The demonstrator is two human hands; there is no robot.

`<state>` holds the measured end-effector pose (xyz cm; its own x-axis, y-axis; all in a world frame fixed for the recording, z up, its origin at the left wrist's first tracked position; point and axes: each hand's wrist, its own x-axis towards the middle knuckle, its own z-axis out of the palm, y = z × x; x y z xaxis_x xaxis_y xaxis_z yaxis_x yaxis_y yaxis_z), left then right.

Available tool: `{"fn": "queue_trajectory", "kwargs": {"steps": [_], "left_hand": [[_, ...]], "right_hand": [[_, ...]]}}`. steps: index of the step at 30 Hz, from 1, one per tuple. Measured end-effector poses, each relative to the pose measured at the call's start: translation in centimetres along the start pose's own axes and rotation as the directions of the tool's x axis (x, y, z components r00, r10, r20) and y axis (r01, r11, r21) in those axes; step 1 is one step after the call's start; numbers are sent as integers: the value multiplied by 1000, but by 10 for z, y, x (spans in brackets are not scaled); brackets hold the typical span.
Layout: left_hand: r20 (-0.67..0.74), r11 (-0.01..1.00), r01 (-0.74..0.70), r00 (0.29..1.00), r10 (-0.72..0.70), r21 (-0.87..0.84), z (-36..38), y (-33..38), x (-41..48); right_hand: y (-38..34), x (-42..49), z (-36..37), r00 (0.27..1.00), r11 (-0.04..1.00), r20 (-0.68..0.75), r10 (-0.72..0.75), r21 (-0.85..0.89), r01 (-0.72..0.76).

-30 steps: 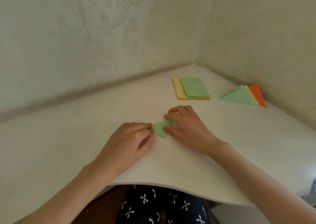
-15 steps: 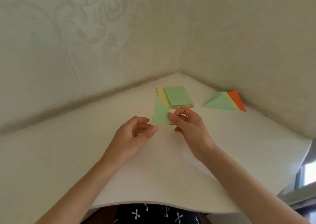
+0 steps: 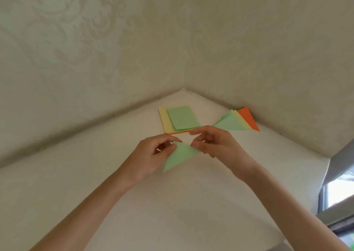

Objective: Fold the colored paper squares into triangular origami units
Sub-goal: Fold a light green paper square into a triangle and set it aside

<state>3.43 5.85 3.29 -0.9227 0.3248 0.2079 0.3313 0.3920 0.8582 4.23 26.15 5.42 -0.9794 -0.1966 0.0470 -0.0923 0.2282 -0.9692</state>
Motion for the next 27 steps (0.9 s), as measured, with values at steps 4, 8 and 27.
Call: {"fn": "queue_trajectory", "kwargs": {"steps": [4,8,27], "left_hand": [[-84,999,-23,996,21,-22,14,-3,9],[-50,969,-122,989,136,215,22,-25,14],[62,916,-186,983,175,355,23,-37,15]], "right_hand": [[14,3,-9,997,987,-83,-9,-159,-5],[30,16,-43,944,985,-330,-20,-169,-38],[64,47,-74,700,590,-411,-584,-807,17]]}}
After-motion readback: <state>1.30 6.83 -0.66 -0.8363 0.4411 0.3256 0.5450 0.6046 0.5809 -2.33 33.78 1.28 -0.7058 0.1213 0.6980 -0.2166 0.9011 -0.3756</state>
